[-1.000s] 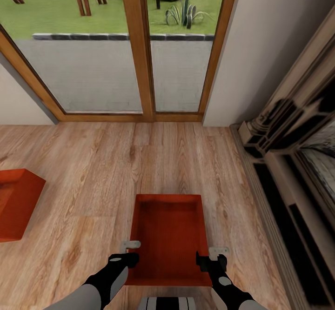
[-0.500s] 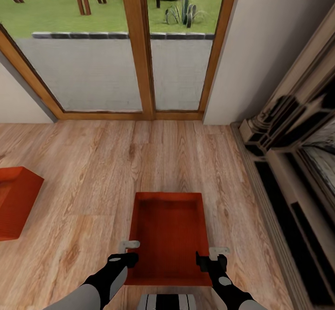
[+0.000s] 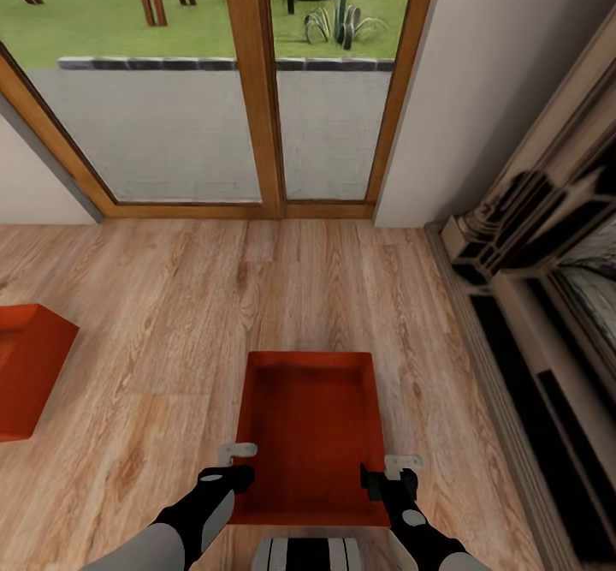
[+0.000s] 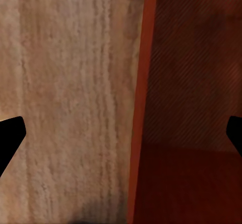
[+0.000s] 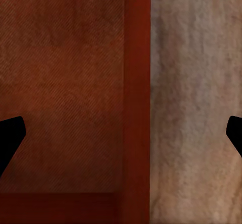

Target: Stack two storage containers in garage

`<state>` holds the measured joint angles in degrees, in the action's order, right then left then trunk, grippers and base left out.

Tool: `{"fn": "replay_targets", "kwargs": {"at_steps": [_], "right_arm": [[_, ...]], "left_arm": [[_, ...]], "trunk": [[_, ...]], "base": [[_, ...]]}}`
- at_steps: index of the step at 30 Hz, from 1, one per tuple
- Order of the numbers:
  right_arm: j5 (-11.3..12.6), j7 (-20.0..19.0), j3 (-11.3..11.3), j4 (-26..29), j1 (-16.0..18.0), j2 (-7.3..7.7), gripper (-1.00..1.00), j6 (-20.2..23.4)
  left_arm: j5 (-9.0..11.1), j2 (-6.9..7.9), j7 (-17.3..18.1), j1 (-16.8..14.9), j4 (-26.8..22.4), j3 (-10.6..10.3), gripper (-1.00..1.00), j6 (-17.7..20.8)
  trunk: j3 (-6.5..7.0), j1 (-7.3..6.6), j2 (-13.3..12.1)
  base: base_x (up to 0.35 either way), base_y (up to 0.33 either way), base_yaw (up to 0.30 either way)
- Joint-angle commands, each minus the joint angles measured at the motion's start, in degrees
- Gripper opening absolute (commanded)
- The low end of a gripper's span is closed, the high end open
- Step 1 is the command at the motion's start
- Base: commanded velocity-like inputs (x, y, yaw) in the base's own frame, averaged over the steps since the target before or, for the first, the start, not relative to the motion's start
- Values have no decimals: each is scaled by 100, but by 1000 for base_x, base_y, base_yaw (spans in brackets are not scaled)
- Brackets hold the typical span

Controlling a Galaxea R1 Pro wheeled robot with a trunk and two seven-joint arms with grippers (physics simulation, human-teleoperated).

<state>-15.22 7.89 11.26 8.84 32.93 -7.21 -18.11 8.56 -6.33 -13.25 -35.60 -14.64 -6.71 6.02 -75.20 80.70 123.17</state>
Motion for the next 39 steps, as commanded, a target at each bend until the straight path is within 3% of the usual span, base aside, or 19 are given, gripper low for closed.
{"fn": "replay_targets", "kwargs": {"at_steps": [1, 35, 36, 37, 39], "right_arm": [[-60, 20, 43, -5, 3, -2, 100, -17], [-60, 29, 52, -5, 3, 9, 100, -130], [-60, 29, 52, -5, 3, 9, 100, -130], [-60, 29, 52, -5, 3, 7, -100, -135], [-60, 29, 52, -5, 3, 8, -100, -137]], "left_arm": [[58, 2, -37, 0, -13, -49, 100, 31], [32, -8, -29, 6, 5, -41, 100, 31], [34, -8, -29, 5, 5, -41, -100, 31], [41, -7, -28, 3, 8, -41, -100, 31], [54, -3, -24, 2, 9, -41, -100, 31]], "trunk": [[-3, -1, 1], [-3, -1, 1], [-3, -1, 1], [-3, -1, 1], [-3, -1, 1]], "base": [[0, 0, 0], [0, 0, 0], [0, 0, 0], [0, 0, 0], [0, 0, 0]]}}
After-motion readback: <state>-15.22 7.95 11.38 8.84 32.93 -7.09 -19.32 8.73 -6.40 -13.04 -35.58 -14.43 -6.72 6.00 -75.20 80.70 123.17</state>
